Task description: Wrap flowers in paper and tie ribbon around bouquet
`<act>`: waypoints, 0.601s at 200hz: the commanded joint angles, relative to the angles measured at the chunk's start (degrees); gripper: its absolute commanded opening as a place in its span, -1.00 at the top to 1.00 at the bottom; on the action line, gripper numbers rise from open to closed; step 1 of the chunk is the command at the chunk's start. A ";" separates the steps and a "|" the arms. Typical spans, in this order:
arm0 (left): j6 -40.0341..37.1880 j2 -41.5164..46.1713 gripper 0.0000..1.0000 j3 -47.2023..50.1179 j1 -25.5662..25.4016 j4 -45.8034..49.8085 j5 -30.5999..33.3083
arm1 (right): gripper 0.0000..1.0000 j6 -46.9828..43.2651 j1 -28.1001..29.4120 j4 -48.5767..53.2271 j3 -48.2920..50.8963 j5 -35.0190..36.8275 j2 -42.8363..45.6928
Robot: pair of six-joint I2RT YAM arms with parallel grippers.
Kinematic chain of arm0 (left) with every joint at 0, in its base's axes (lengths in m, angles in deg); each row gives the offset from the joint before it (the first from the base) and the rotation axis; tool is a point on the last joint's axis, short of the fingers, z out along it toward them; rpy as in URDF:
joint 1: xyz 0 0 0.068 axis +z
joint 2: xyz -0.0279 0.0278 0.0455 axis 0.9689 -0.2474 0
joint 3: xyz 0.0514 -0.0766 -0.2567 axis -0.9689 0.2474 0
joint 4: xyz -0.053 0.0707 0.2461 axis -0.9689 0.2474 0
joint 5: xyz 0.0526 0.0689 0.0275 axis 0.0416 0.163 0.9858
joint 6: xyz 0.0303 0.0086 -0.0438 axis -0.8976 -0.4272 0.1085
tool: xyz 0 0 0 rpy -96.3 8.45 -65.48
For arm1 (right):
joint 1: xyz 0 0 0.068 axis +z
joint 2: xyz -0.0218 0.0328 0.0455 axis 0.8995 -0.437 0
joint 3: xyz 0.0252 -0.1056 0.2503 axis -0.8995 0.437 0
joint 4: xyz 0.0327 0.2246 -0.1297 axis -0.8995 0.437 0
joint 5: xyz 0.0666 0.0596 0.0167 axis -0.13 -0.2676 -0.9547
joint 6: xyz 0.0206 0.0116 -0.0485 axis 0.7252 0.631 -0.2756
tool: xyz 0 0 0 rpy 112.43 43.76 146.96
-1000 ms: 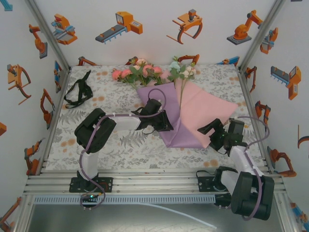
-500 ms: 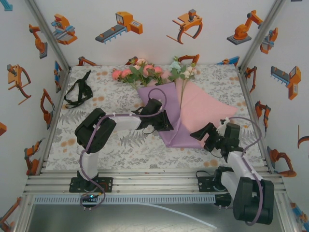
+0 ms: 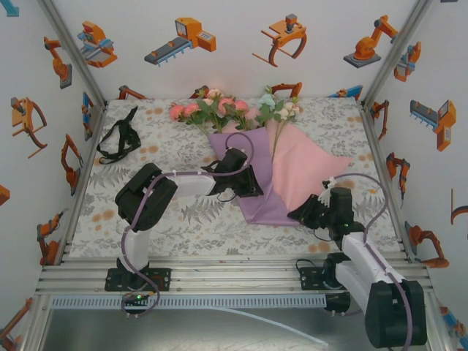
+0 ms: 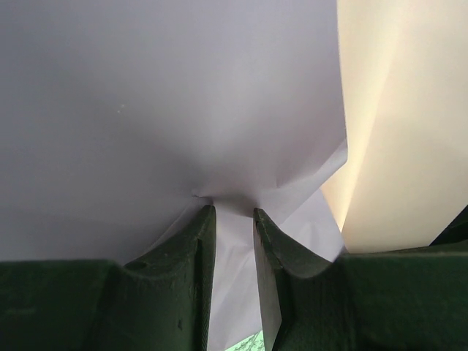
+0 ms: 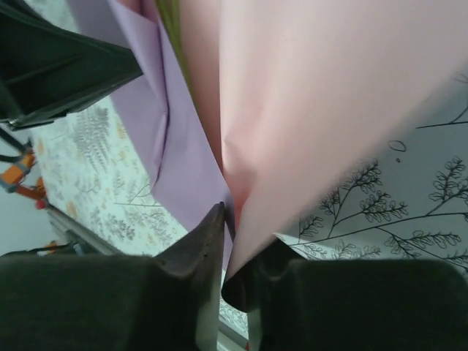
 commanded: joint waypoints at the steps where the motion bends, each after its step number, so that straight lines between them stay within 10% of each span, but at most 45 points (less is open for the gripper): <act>1: -1.22 -1.02 0.39 -1.57 -0.21 3.08 1.53 | 0.81 -8.15 4.10 7.91 -7.00 9.64 -0.77; 29: -1.23 -1.50 0.39 -1.75 -0.17 3.53 1.30 | 0.92 -14.31 11.89 14.04 -14.79 20.59 -6.68; 51: -1.16 -1.47 0.39 -1.46 0.03 4.14 1.59 | 0.14 -15.91 15.52 16.08 -20.03 22.15 -13.10; 98: -1.07 -0.99 0.40 -0.59 0.21 3.60 1.13 | -0.16 -17.53 18.81 13.12 -27.73 22.22 -18.44; 120: -1.08 -0.79 0.40 -0.55 0.23 3.46 1.12 | -0.29 -15.55 18.73 19.27 -31.65 34.32 -21.78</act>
